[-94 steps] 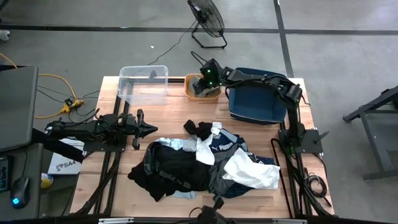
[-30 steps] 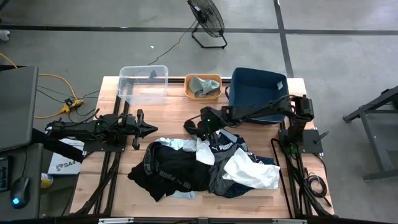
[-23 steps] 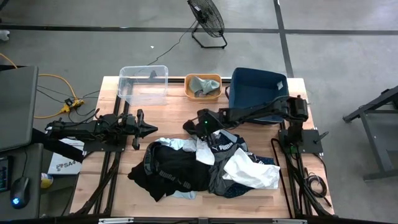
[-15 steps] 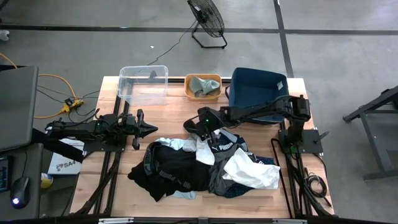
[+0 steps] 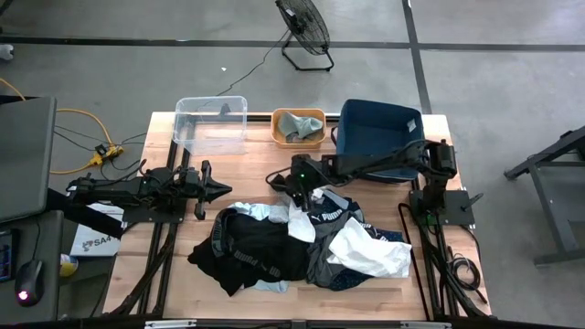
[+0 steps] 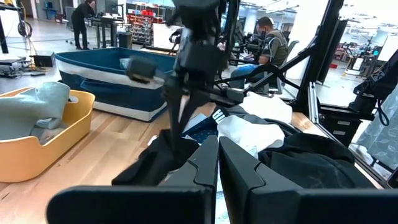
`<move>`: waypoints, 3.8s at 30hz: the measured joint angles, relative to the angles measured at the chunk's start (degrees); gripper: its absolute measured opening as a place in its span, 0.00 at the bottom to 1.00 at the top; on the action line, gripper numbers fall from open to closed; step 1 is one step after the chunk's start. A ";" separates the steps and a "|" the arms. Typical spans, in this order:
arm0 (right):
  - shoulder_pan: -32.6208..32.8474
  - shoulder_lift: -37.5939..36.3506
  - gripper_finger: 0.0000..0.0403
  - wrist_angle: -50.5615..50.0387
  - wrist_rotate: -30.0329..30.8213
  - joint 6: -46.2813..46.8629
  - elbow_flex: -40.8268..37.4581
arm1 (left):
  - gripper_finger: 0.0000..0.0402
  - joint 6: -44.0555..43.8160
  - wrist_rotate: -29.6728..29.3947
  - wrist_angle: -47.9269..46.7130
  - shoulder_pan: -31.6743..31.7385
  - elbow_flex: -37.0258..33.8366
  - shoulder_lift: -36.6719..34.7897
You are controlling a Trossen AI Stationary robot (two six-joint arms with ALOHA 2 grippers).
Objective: Pick & Place Cloths
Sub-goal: Put the black sock into the yellow bin
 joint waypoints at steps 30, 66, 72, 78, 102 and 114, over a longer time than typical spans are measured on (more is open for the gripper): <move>-2.05 -0.10 0.01 -11.39 38.16 -0.87 32.47 | 0.03 0.00 0.02 -0.02 0.00 0.00 0.00; -18.06 0.00 0.01 -15.91 28.68 14.85 25.96 | 0.03 0.00 0.00 0.00 0.00 0.00 0.00; -19.48 0.94 0.01 -8.46 20.68 23.18 23.77 | 0.03 0.00 0.00 0.00 0.02 0.01 0.00; -20.91 5.30 0.01 -3.86 15.94 31.34 23.78 | 0.03 0.00 -0.03 -0.02 0.00 0.01 0.00; -23.46 14.87 0.01 -3.68 5.06 50.03 23.89 | 0.03 0.00 0.00 -0.02 0.01 0.01 -0.02; -23.82 16.15 0.12 -3.24 2.76 50.39 23.85 | 0.03 0.00 0.00 -0.02 0.02 -0.01 -0.02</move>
